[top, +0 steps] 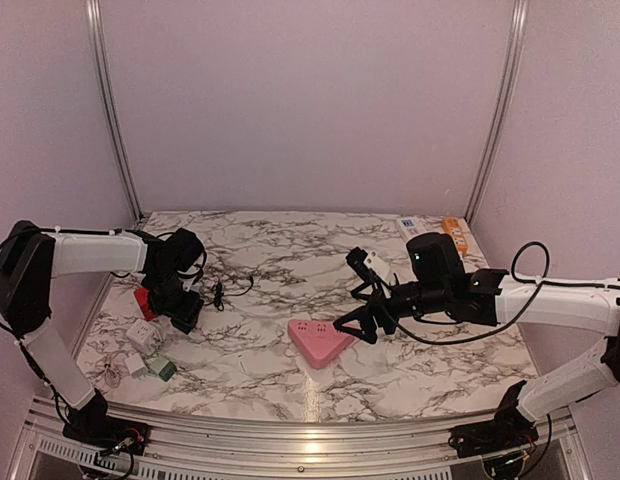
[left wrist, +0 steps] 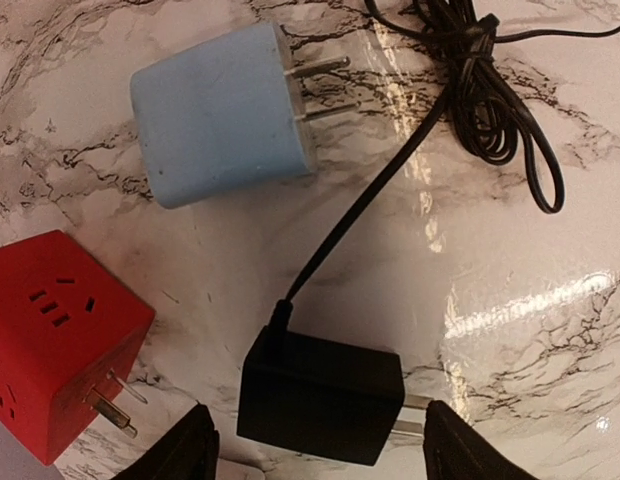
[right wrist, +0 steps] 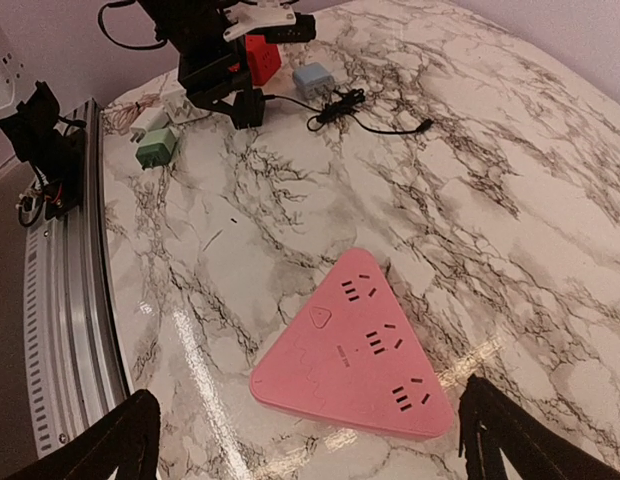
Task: Insert the plug
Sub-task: Pick up the plug at the corner of the board.
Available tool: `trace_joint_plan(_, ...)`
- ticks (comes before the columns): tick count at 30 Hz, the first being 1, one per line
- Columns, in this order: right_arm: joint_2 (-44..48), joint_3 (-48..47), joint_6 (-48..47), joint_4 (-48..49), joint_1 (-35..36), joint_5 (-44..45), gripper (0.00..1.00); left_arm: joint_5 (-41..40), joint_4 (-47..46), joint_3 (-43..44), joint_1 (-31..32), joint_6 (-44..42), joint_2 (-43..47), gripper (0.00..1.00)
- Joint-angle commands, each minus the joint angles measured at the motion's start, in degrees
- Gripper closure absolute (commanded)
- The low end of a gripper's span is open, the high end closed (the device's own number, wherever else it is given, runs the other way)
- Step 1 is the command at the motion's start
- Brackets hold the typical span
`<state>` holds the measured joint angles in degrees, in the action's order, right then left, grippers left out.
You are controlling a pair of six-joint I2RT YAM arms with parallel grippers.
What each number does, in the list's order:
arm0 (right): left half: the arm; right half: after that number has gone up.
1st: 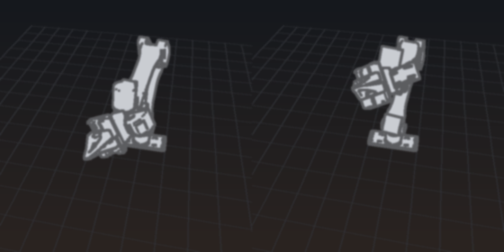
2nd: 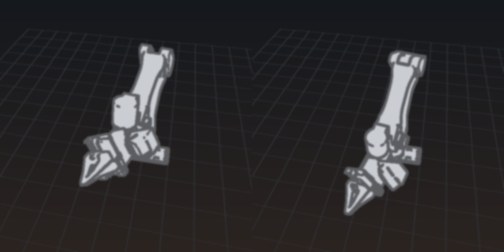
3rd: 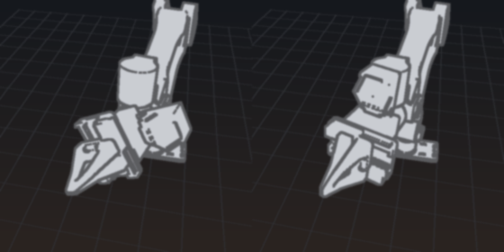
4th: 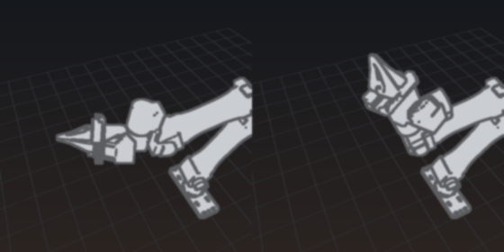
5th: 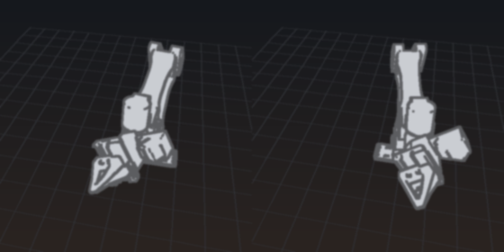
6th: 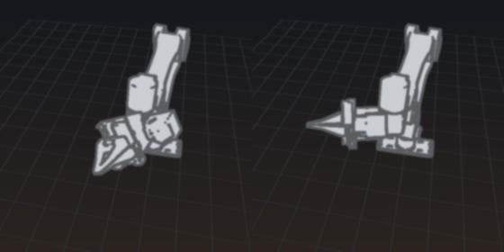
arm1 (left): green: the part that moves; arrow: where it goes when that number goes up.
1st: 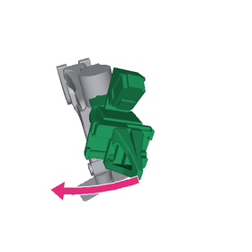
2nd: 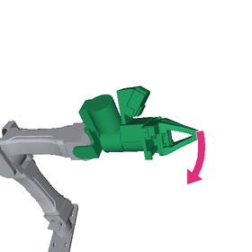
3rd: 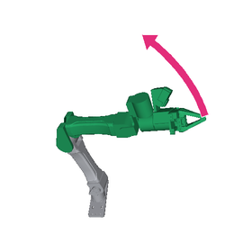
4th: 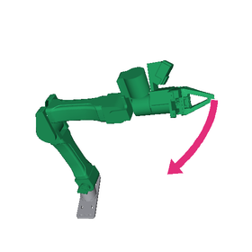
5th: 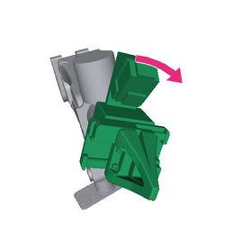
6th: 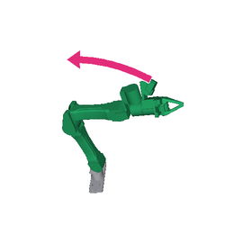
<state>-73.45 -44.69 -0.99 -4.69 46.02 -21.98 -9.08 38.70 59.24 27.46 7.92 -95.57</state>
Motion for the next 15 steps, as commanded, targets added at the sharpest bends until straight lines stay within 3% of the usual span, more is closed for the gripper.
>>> trace_joint_plan(1, 0.51, 0.43, 0.56, 1.71, 0.1, -0.16, 0.01, -0.12, 1.49, 0.17, -0.93, -0.5, -1.73, 0.31)
trace_joint_plan(7, 0.5, 0.42, 0.63, 1.79, 0.14, -0.07, 0.01, 0.64, 1.34, 0.48, -1.76, -0.56, -2.91, 0.39)
trace_joint_plan(12, 0.26, 0.36, 0.56, 1.8, 0.06, 0.1, 0.02, 1.29, 1.12, 0.43, -2.02, -0.54, -2.88, 0.56)
trace_joint_plan(15, 0.24, 0.26, 0.58, 1.62, 0.11, 0.3, 0.01, 1.74, 1.12, 0.43, -1.99, -0.54, -2.75, 0.73)
